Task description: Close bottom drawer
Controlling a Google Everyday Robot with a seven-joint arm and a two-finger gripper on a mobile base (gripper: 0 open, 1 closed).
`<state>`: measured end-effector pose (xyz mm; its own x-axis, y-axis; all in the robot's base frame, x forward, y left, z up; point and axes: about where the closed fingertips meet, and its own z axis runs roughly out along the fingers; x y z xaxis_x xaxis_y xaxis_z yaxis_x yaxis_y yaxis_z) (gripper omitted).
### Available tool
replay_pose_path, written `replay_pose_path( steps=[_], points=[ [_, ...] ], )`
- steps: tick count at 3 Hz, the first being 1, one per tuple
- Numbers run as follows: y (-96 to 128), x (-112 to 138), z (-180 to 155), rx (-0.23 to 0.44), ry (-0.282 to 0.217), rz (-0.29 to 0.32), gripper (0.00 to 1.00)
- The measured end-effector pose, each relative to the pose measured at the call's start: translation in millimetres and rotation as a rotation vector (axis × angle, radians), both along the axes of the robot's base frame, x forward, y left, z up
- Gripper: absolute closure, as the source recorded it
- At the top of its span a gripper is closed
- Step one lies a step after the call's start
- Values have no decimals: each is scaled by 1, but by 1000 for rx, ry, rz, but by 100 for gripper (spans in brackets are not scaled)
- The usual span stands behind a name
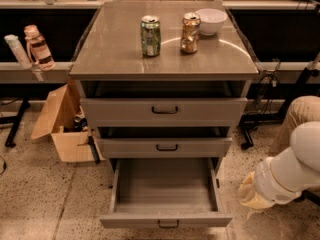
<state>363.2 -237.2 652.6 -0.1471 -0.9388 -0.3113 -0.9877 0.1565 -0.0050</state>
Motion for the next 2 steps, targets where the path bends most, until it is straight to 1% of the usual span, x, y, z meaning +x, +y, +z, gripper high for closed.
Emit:
replay_pose_path(
  steps=[1,2],
  points=[
    [-8,3,-38,-6,76,-32,100],
    [-8,3,-38,-6,76,-32,100]
  ],
)
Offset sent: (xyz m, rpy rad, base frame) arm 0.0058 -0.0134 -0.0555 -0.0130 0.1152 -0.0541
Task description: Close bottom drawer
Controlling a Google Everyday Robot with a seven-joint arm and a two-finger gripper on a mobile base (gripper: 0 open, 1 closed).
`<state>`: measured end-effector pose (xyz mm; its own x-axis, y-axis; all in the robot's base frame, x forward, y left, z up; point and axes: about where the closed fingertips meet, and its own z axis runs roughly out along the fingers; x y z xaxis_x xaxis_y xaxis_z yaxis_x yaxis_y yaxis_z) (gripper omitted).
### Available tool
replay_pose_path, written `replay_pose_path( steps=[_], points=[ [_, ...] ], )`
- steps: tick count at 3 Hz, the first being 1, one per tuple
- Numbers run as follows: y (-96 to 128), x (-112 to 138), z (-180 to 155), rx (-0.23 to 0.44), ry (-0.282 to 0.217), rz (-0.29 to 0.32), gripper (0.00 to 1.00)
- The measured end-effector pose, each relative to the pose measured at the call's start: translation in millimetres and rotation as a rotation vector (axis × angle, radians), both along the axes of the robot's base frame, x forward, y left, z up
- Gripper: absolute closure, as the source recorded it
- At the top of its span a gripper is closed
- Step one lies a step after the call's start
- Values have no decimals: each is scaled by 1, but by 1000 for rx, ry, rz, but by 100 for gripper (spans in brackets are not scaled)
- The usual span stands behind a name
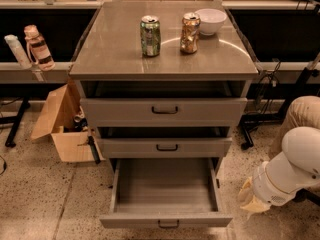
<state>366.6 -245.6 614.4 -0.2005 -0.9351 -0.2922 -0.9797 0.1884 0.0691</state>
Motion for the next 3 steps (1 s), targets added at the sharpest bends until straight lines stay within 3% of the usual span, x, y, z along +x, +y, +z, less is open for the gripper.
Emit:
replay_pose_path(
  steps=[1,2,3],
  points=[
    [-1,-10,-14,16,26,14,100],
    [-2,-31,-55,25,83,77,100],
    [-4,-40,-84,34,99,108,100]
  ],
)
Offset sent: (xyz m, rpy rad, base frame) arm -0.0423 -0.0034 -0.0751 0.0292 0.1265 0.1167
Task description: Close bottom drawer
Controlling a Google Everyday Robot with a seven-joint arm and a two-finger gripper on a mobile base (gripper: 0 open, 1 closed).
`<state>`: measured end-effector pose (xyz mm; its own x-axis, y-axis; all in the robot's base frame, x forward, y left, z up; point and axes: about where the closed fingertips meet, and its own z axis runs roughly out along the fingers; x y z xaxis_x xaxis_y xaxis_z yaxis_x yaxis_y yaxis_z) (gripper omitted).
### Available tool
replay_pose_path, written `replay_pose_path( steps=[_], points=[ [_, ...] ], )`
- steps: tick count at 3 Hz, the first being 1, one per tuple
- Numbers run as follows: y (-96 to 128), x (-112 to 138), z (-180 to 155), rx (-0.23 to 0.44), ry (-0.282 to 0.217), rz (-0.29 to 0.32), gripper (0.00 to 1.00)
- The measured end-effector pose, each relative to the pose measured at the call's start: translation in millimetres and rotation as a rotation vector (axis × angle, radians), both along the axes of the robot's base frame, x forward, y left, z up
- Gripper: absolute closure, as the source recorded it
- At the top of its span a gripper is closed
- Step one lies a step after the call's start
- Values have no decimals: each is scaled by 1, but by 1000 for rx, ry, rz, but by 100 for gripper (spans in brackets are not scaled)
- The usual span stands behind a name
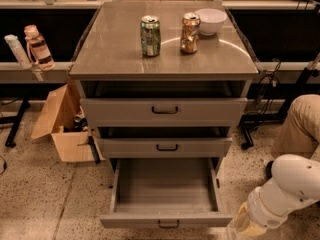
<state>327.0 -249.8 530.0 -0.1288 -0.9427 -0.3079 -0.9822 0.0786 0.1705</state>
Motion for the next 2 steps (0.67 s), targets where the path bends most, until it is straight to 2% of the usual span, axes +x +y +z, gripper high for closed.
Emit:
replay_pose_path(
  steps=[1,2],
  points=[
    [3,-16,-34,6,-16,-8,100],
    [20,-24,-70,15,-17,-14,100]
  ],
)
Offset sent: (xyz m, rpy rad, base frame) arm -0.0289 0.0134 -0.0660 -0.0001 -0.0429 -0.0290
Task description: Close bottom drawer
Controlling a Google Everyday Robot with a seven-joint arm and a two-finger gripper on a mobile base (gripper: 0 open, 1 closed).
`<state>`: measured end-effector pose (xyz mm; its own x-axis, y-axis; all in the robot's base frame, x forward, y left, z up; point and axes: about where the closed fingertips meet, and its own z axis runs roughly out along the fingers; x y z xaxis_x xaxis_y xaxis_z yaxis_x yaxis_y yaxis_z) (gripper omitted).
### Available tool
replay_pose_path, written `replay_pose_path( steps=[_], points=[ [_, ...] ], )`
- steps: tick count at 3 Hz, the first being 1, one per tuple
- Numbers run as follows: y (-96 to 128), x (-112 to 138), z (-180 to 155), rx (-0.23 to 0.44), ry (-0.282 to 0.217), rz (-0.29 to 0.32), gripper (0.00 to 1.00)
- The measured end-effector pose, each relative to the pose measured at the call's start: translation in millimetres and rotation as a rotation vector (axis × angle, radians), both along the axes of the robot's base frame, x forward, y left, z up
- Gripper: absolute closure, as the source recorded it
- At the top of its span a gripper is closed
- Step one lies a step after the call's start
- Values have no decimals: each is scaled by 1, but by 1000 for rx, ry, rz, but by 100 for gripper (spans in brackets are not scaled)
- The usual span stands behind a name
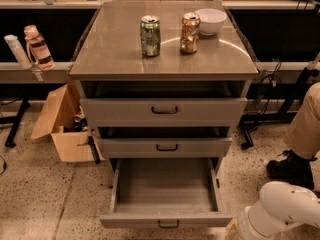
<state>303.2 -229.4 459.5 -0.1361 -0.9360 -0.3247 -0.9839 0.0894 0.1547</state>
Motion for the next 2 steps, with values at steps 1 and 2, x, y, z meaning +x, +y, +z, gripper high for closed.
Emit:
replay_pose_path(
  steps=[1,2],
  points=[
    [-1,-1,-2,3,4,-5,100],
    [-3,-3,-5,8,13,-16,100]
  ],
)
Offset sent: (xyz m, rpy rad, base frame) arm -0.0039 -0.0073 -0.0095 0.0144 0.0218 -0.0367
